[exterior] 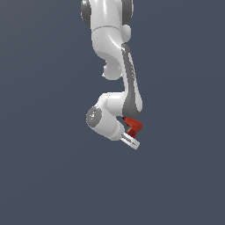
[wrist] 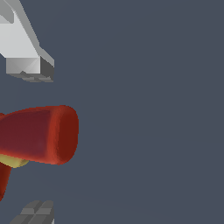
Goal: Pick up the object and move it to a goal position.
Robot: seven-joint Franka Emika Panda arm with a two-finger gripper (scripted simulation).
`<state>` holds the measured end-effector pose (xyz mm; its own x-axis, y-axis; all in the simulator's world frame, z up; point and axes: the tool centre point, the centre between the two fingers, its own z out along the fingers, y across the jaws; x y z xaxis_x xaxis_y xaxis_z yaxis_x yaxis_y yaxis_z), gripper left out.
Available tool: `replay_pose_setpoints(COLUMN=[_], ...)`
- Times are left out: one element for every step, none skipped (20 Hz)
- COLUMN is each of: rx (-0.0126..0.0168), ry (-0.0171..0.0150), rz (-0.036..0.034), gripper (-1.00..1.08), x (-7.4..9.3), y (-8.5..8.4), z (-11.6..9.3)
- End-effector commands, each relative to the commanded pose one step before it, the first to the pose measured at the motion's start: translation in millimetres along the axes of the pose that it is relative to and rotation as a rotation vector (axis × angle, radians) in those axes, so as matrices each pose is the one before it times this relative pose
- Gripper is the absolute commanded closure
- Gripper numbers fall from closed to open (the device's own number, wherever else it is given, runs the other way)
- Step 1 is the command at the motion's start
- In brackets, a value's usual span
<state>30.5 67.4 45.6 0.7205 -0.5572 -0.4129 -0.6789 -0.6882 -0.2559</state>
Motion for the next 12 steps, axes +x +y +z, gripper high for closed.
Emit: replay_pose_setpoints(rx=[0.00019, 0.0, 0.00061, 0.00034, 0.00056, 0.00061, 0.00029, 0.00056, 0.0, 0.00026, 0.0, 0.0], ry=[0.00031, 0.0, -0.00049, -0.00027, -0.00046, -0.00051, -0.00024, -0.00047, 0.0, -0.00022, 0.0, 0.0], rz=[-0.00031, 0.0, 0.0009, 0.00054, 0.00095, 0.00113, 0.00058, 0.00117, 0.0, 0.0006, 0.0, 0.0], gripper=[-1.0, -1.0, -1.0, -1.0, -1.0, -1.0, -1.0, -1.0, -1.0, -1.0, -1.0, 1.08], x=[-0.12, -0.15, 0.23, -0.1, -0.02, -0.05, -0.29, 0.13, -0.36, 0.09, -0.07, 0.0], y=[-0.3, -0.17, 0.15, -0.13, -0.03, -0.01, -0.16, 0.21, -0.21, 0.14, -0.04, 0.0], z=[0.31, 1.55, 2.48, 3.56, 4.55, 5.3, 4.58, 3.51, 2.56, 1.5, 0.51, 0.0])
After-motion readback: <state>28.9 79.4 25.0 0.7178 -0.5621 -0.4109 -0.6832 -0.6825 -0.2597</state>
